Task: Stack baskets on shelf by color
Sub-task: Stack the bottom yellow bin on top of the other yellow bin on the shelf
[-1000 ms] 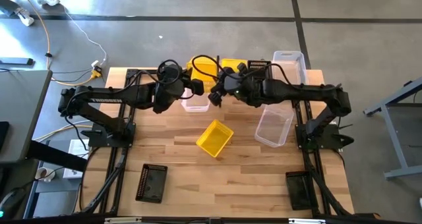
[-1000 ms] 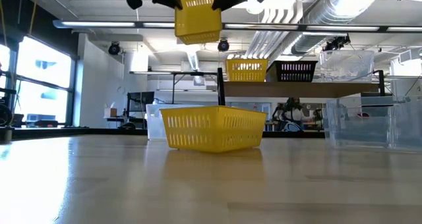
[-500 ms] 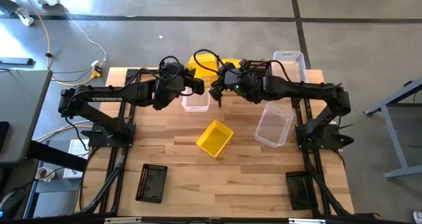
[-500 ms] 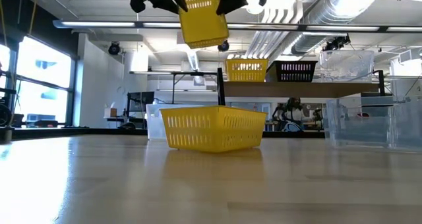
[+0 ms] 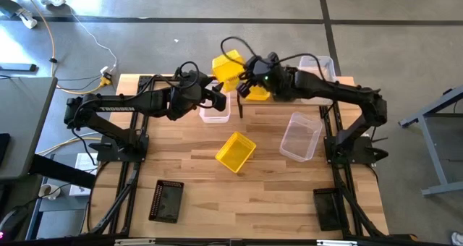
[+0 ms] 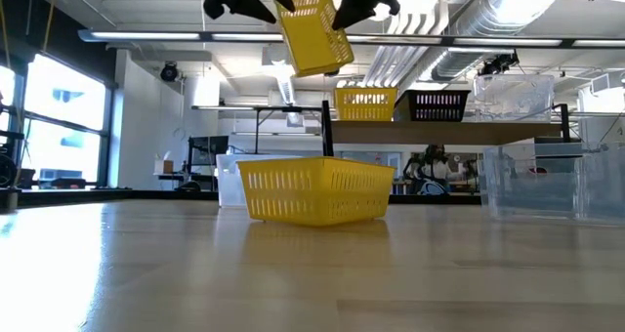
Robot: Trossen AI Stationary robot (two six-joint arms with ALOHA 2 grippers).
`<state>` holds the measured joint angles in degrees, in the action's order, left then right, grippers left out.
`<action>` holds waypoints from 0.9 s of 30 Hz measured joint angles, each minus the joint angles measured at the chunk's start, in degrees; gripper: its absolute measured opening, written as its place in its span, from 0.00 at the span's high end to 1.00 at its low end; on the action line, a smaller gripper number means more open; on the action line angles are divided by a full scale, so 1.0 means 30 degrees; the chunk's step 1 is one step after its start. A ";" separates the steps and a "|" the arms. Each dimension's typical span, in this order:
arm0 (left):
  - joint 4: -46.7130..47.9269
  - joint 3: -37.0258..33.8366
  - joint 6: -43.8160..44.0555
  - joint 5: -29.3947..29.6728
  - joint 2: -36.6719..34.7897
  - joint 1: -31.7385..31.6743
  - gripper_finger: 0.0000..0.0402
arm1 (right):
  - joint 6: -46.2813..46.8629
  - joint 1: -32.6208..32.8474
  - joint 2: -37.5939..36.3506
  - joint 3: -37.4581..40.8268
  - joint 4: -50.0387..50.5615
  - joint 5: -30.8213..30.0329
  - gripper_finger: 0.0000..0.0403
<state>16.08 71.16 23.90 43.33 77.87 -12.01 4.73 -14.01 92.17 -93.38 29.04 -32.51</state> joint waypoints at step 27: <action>-0.0308 0.0000 -0.9187 0.0039 0.0007 -0.1814 0.43 | 0.8901 -0.6311 -0.0836 -0.6062 0.9565 0.6955 1.00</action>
<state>15.16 71.16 -3.66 43.45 77.89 -17.45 31.43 -32.94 89.66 -111.57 57.74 -11.65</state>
